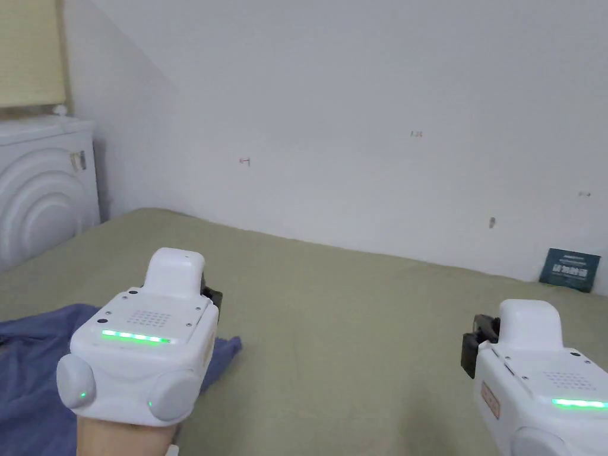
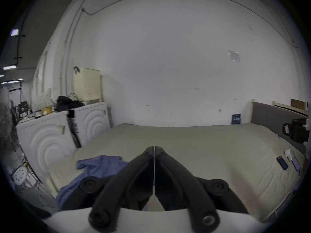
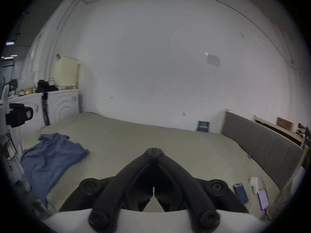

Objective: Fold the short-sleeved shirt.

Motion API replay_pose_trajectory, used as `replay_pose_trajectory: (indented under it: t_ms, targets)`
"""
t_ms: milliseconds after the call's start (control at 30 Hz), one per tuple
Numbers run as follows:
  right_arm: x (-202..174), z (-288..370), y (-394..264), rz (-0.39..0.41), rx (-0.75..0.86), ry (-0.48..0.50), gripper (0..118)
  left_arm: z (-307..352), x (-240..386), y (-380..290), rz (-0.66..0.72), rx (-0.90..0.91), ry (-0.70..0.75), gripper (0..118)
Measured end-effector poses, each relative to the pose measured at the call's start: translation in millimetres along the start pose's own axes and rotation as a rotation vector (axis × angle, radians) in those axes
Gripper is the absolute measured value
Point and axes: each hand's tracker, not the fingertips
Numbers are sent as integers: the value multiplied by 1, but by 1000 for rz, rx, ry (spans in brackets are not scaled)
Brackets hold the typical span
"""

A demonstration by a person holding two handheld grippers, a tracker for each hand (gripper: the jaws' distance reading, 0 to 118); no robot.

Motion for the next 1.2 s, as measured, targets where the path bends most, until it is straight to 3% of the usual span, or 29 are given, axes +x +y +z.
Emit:
replay_pose_trajectory:
  t_ms: [200,400,567,700,833,1067,1133,1200]
  targets:
    - [-107,-13,17,5,30,263,2,47,-91,-5,-43,4,231,0]
    - [-196,-11,11,0,-12,519,2,104,-159,-17,38,-39,425,0]
    - [-229,-7,5,18,-10,598,2,124,-181,-25,65,-73,468,0]
    - [-222,-14,3,14,-22,602,2,112,-179,-29,60,-94,445,0]
    - [-188,-24,-2,21,-32,549,2,63,-169,-31,26,-205,285,0]
    - [-103,-44,-30,83,-106,360,2,-113,-137,-37,-186,-448,-75,0]
    - [-79,-52,-39,92,-139,309,2,-167,-131,-35,-129,-560,-144,7]
    - [-54,-57,-49,80,-179,258,2,-223,-130,-43,15,-721,-290,11]
